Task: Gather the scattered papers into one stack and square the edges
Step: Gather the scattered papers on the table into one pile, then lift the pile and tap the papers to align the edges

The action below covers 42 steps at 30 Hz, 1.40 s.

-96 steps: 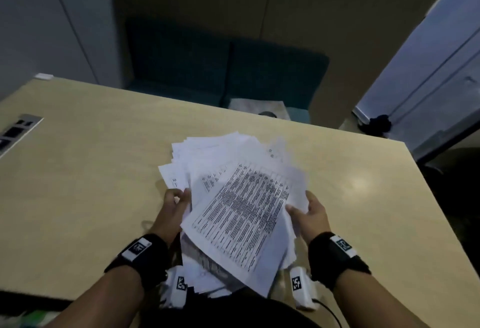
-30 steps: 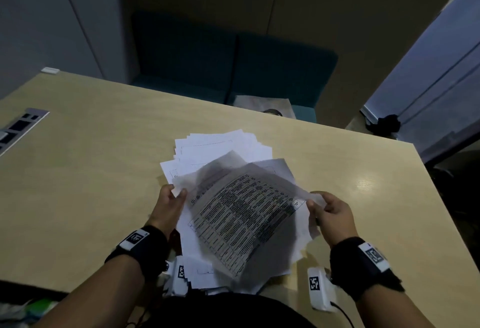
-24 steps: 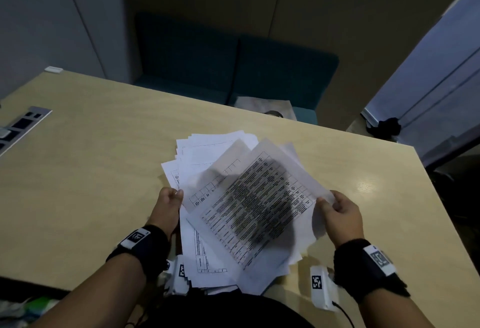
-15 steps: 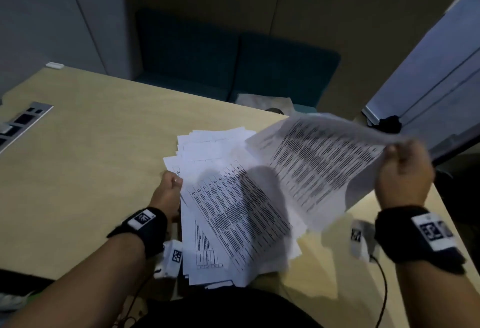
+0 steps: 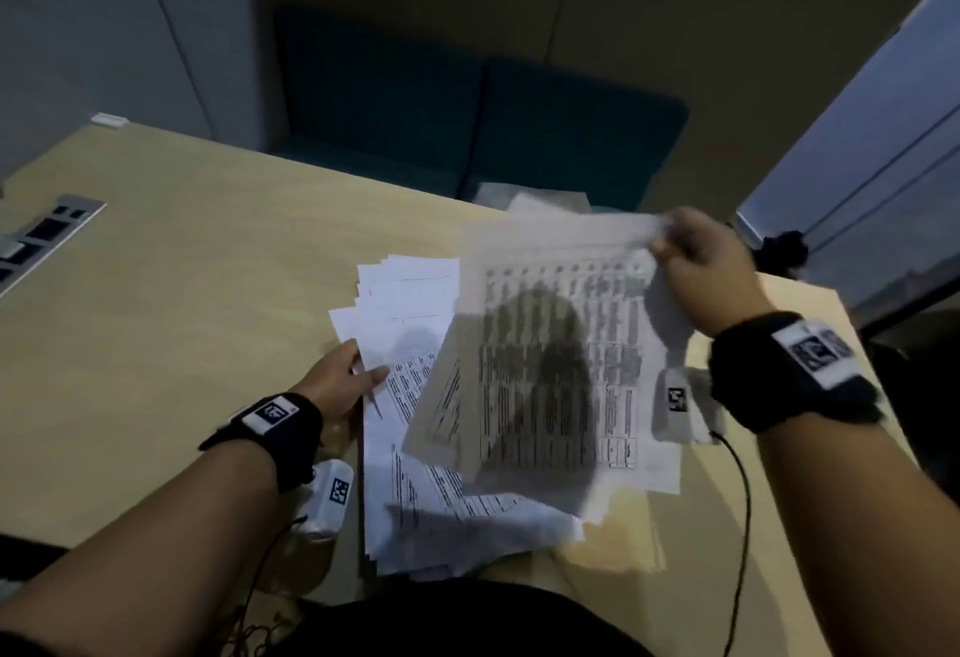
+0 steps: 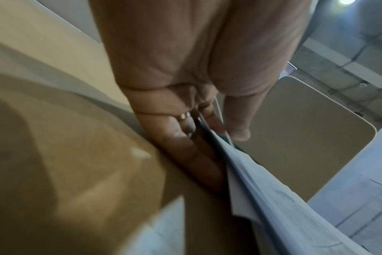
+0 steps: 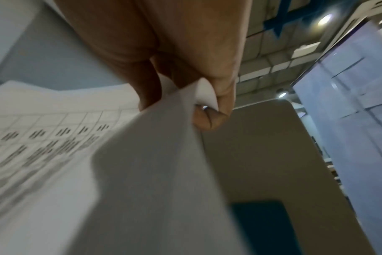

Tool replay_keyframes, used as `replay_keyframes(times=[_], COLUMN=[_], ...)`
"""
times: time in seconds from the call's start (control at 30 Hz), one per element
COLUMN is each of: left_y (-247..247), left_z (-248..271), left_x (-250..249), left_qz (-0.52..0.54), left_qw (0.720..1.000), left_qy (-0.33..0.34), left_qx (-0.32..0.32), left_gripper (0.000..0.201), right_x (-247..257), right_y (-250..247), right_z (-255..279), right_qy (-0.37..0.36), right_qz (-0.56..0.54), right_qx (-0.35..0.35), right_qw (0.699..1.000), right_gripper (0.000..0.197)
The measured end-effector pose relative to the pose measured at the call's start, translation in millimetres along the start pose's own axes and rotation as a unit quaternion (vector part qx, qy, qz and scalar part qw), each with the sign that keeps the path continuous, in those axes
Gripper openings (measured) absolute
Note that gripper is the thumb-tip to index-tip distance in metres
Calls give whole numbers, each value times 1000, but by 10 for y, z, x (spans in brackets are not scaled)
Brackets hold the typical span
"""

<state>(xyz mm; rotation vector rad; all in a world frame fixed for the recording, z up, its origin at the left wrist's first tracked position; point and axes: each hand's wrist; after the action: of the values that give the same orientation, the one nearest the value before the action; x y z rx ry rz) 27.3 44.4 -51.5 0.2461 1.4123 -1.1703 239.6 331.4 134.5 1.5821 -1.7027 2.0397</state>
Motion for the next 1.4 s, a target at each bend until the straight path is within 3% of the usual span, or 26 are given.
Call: replay_keyframes(times=[0.1, 0.2, 0.3, 0.43, 0.5, 0.57, 0.6, 0.67, 0.73, 0.87, 1.0, 1.1, 1.13, 1.2, 1.3, 1.4], left_y=[28, 30, 21, 108, 176, 250, 272, 338, 422, 561, 550, 417, 386, 294, 130, 41], left_z=[36, -10, -59, -66, -17, 33, 60, 74, 93, 196, 348, 412, 382, 381, 392, 353], left_x=[-47, -25, -25, -132, -124, -39, -12, -1, -85, -305, -646, -906, -941, -1093, -1350, -1500], left_qz=[76, 40, 34, 86, 152, 202, 214, 257, 290, 252, 227, 251, 265, 279, 258, 172], left_qw=[997, 998, 998, 986, 970, 955, 951, 946, 945, 964, 972, 963, 958, 950, 941, 930], left_qy=[-5, -12, -42, -51, -46, -72, -95, -103, -97, -57, 13, 79, 98, 138, 212, 301], left_qx=[-32, -42, -45, -132, -184, -206, -202, -171, -115, -64, -59, -49, -42, -31, -56, -123], left_gripper=[11, 20, 27, 44, 68, 92, 97, 74, 49, 64, 71, 65, 61, 54, 43, 26], right_x=[69, 139, 139, -34, -236, -465, -569, -683, -719, -802, -988, -979, -905, -761, -518, -297], right_y=[500, 980, 1291, 1454, 1471, 1473, 1482, 1512, 1561, 1558, 1323, 1035, 931, 708, 479, 403], right_z=[-209, -346, -402, -389, -333, -189, -85, 149, 363, 685, 733, 731, 698, 689, 573, 580], right_qy=[6, -7, 26, 68, 149, 283, 340, 368, 335, 290, 305, 329, 332, 319, 254, 198], right_qz=[86, 159, 173, 148, 129, 139, 170, 235, 242, 226, 87, -81, -113, -164, -249, -336], right_qx=[86, 155, 181, 170, 134, 119, 135, 181, 198, 200, 171, 146, 152, 154, 63, -28], right_qw=[993, 975, 968, 972, 971, 941, 915, 881, 889, 908, 933, 929, 924, 921, 932, 921], right_gripper=[16, 17, 21, 56, 69, 74, 77, 81, 75, 69, 47, 70, 70, 53, 52, 48])
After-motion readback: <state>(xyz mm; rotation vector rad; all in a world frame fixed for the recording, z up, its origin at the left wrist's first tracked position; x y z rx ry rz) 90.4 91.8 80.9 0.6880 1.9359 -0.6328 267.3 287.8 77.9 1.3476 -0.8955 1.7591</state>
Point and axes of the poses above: each hand's wrist, its own z-axis away from the middle knuckle, its own y-axis out of the palm, x = y × z, and after that the axes turned 11 degrees about y, right-handed
